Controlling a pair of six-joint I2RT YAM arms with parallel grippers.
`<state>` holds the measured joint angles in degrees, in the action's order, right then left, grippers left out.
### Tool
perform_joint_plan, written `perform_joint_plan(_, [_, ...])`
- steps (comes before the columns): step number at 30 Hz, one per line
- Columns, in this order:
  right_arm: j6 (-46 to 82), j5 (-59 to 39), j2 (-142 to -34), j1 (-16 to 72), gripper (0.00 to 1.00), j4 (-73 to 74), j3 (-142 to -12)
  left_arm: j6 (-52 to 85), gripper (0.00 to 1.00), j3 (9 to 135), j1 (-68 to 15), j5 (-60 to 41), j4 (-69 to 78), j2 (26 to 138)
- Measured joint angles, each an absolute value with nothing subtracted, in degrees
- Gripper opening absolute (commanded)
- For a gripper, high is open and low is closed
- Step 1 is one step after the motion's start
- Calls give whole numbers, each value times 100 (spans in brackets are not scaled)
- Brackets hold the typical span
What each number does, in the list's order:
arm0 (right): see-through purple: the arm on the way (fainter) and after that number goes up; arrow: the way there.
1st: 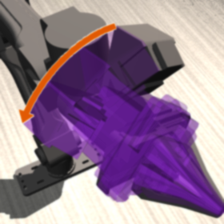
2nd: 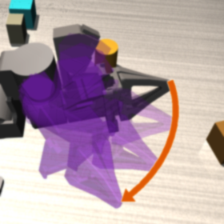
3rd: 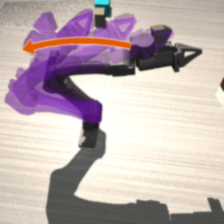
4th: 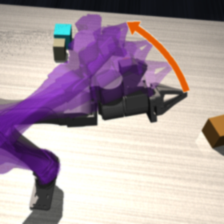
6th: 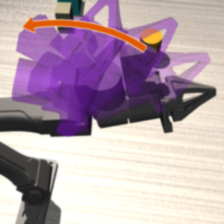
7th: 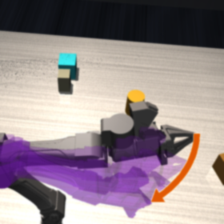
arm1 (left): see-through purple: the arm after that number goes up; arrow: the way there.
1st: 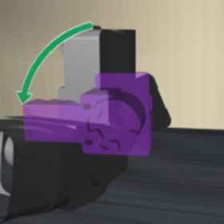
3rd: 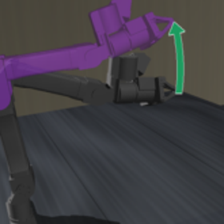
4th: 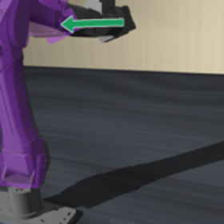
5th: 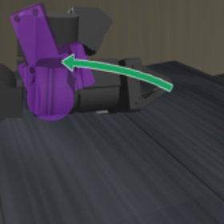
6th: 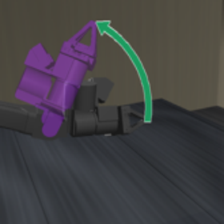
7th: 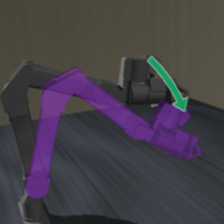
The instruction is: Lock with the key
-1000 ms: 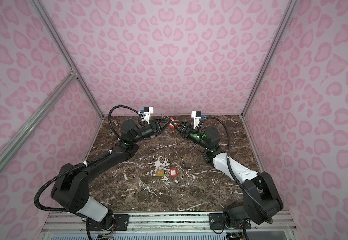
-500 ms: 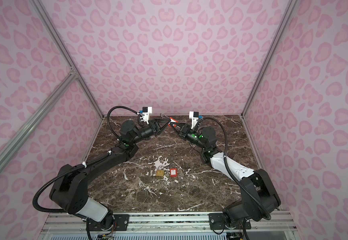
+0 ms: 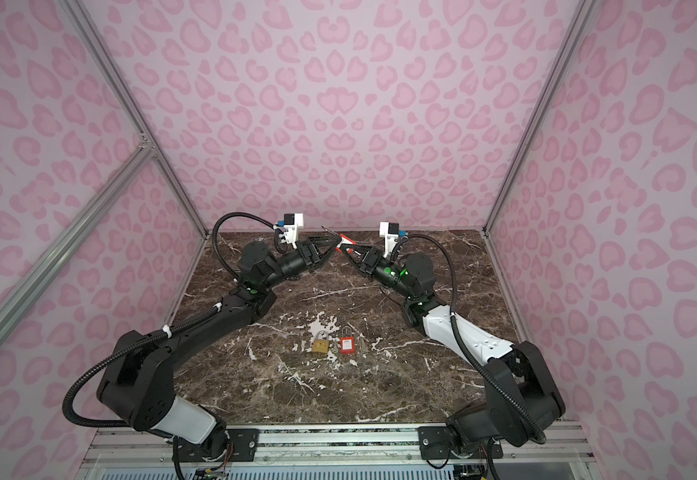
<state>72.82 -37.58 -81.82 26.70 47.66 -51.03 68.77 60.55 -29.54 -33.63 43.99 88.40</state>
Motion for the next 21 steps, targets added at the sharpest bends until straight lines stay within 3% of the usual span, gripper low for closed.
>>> perform_joint_plan(16, [6984, -4062, -7706, 2536, 13, 4060, -4912, 6672, 55, 5675, -2340, -3409, 4296, 8296])
perform_joint_plan(21, [6928, -4228, -7706, 2670, 13, 4029, -4947, 6637, 51, 5675, -2287, -3457, 4259, 8289])
